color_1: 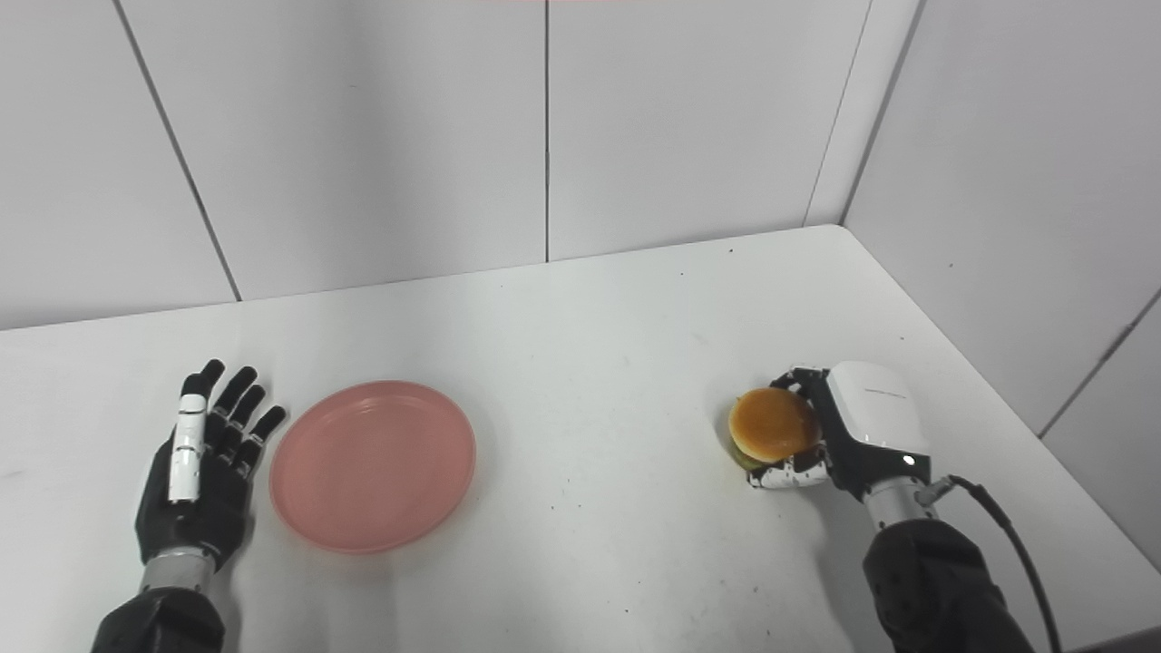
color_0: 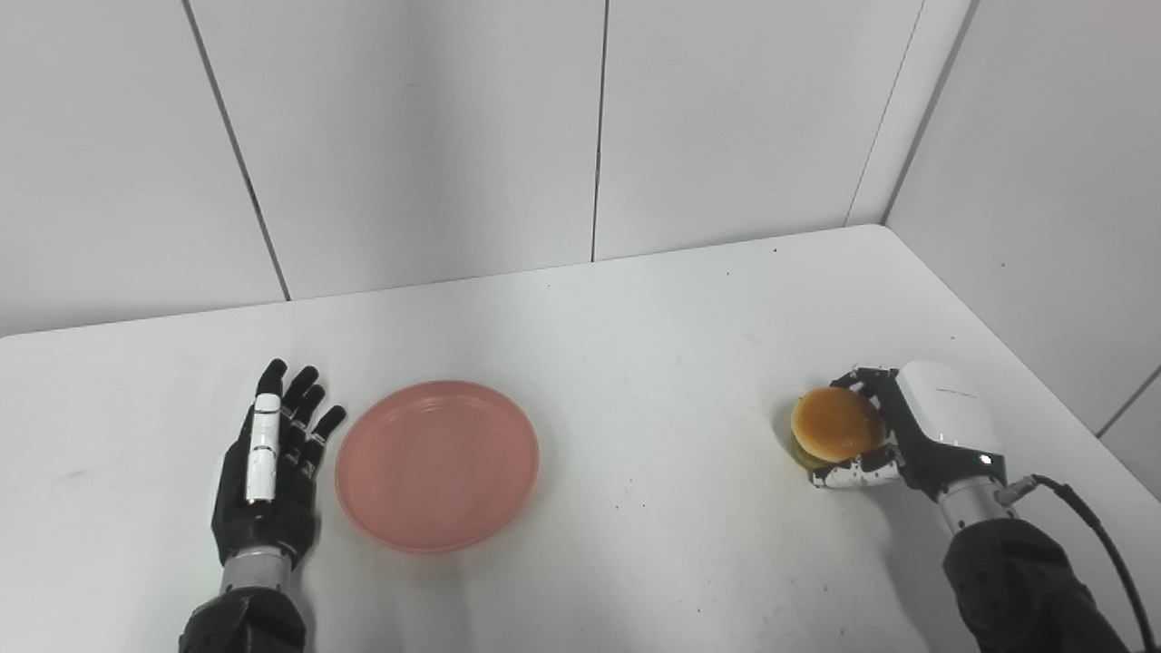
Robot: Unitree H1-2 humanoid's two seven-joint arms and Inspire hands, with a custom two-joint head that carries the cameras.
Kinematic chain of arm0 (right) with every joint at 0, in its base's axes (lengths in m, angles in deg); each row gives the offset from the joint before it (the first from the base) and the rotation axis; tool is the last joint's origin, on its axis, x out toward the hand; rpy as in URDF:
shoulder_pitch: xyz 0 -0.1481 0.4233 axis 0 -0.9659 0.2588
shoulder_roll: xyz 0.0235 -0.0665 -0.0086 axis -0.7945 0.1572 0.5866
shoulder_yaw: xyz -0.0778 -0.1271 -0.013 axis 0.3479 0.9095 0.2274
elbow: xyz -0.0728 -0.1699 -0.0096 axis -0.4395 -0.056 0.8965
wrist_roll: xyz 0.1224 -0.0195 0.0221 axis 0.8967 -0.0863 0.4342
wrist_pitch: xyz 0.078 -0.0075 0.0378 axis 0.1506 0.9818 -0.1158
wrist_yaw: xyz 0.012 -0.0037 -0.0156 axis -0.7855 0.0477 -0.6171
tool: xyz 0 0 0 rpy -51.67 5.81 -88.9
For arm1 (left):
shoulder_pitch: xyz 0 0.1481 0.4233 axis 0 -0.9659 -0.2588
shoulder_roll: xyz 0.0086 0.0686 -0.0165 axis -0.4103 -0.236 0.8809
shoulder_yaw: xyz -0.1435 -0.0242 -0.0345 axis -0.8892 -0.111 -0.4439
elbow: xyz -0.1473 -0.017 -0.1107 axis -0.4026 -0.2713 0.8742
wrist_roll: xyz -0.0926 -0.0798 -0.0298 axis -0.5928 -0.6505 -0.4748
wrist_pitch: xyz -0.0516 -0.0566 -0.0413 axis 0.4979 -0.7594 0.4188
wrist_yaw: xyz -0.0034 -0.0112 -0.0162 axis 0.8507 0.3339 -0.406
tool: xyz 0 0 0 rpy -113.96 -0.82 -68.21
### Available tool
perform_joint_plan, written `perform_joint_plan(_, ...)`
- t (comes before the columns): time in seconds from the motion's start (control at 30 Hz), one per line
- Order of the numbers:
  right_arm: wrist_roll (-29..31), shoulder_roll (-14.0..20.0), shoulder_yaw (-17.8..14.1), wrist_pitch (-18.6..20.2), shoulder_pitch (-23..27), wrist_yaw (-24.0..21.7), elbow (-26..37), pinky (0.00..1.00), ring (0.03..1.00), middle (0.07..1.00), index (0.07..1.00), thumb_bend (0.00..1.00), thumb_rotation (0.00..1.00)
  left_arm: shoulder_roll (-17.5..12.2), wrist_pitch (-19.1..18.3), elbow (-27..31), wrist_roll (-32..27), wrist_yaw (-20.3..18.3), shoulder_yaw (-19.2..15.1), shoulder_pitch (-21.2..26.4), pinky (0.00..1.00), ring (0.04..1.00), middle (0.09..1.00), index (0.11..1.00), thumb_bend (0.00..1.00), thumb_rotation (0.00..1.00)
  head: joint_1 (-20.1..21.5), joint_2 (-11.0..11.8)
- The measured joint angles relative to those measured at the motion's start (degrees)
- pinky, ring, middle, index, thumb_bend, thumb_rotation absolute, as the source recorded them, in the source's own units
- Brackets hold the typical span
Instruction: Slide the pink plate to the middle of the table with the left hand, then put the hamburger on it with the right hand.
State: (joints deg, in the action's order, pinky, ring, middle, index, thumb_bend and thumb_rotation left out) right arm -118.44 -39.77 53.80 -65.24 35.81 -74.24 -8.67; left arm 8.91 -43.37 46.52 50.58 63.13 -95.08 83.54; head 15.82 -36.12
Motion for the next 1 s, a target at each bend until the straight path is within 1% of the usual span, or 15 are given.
perform_joint_plan(0.07,1.8,0.0,-0.2,-1.0,-0.4,0.0,0.1,0.28,0.349,0.442,0.517,0.52,0.01,0.0,0.0,0.0,0.3,0.0,0.1,0.0,0.82,0.920,0.877,0.905,0.63,0.65,-0.7,0.1)
perform_joint_plan(0.13,4.1,0.0,-0.3,-3.1,-0.8,0.0,0.4,0.27,0.339,0.436,0.520,0.52,0.00,0.0,0.1,0.0,0.6,0.0,0.4,0.0,0.81,0.911,0.869,0.898,0.63,0.65,-1.5,0.1)
perform_joint_plan(0.23,8.3,-0.2,-1.0,-6.2,-0.8,0.0,1.3,0.30,0.370,0.451,0.518,0.52,0.00,0.0,0.1,-0.1,1.2,0.0,0.6,0.0,0.80,0.910,0.869,0.890,0.64,0.65,-2.0,0.3)
perform_joint_plan(0.3,10.8,-0.3,-1.6,-6.6,-0.2,-0.2,3.2,0.32,0.394,0.464,0.510,0.52,0.01,0.0,0.2,-0.2,1.3,0.0,0.6,0.0,0.80,0.906,0.865,0.885,0.65,0.64,-2.8,0.5)
perform_joint_plan(0.4,12.6,-0.5,-1.7,-6.5,1.8,-1.5,6.6,0.31,0.378,0.451,0.522,0.52,0.01,0.2,0.5,-0.5,1.6,0.1,0.6,0.1,0.80,0.894,0.849,0.876,0.65,0.62,-4.2,1.1)
perform_joint_plan(0.43,13.0,-0.6,-1.7,-6.5,2.7,-1.9,7.3,0.31,0.373,0.449,0.523,0.52,0.01,0.4,0.6,-0.7,1.7,0.1,0.7,0.2,0.80,0.887,0.840,0.868,0.64,0.62,-5.3,1.4)
perform_joint_plan(0.5,13.5,-0.9,-1.4,-6.4,4.5,-2.7,8.1,0.31,0.371,0.448,0.524,0.52,0.01,1.2,1.2,-1.3,1.9,0.5,0.7,0.5,0.80,0.879,0.838,0.866,0.63,0.63,-6.5,1.8)
perform_joint_plan(0.6,13.5,-1.7,-0.2,-6.2,7.0,-4.3,8.6,0.31,0.372,0.447,0.527,0.52,0.01,2.1,2.2,-2.1,2.9,0.9,1.2,0.7,0.83,0.899,0.855,0.886,0.61,0.63,-7.5,2.0)
perform_joint_plan(0.63,13.5,-2.1,0.4,-6.2,7.7,-4.6,8.7,0.31,0.377,0.447,0.528,0.52,0.00,2.2,2.3,-2.3,3.0,0.9,1.3,0.8,0.83,0.902,0.856,0.887,0.61,0.63,-8.8,2.5)
perform_joint_plan(0.73,13.5,-2.9,1.9,-6.2,9.0,-5.7,9.3,0.33,0.390,0.450,0.526,0.52,0.00,2.4,3.0,-3.5,3.6,1.0,1.9,1.4,0.82,0.900,0.858,0.884,0.61,0.65,-10.0,2.8)
perform_joint_plan(0.83,13.5,-4.3,3.8,-6.7,10.5,-5.8,9.6,0.33,0.390,0.445,0.525,0.52,0.00,2.5,4.2,-4.3,5.0,1.4,2.6,1.5,0.80,0.897,0.856,0.894,0.64,0.68,-13.1,3.1)
perform_joint_plan(0.87,13.3,-4.8,4.9,-6.8,11.2,-5.8,9.6,0.33,0.389,0.444,0.525,0.52,0.00,2.7,4.6,-4.8,5.6,1.4,2.9,1.6,0.80,0.896,0.855,0.896,0.64,0.68,-14.8,3.3)
perform_joint_plan(0.93,12.1,-5.2,6.4,-6.9,12.0,-6.2,9.6,0.33,0.389,0.444,0.525,0.52,0.00,3.2,5.2,-5.5,5.8,1.6,3.1,1.9,0.80,0.894,0.855,0.902,0.65,0.68,-14.9,3.3)
perform_joint_plan(0.97,11.0,-5.5,7.3,-6.8,12.5,-6.6,9.7,0.33,0.388,0.444,0.526,0.52,0.00,3.5,5.6,-5.8,5.9,1.7,3.1,2.0,0.81,0.894,0.856,0.905,0.65,0.68,-16.2,3.5)
perform_joint_plan(1.0,9.7,-5.9,8.4,-6.8,13.2,-6.9,10.1,0.33,0.385,0.443,0.526,0.52,0.00,4.0,6.3,-6.3,6.1,1.7,3.1,2.1,0.81,0.898,0.863,0.910,0.65,0.68,-16.4,3.5)
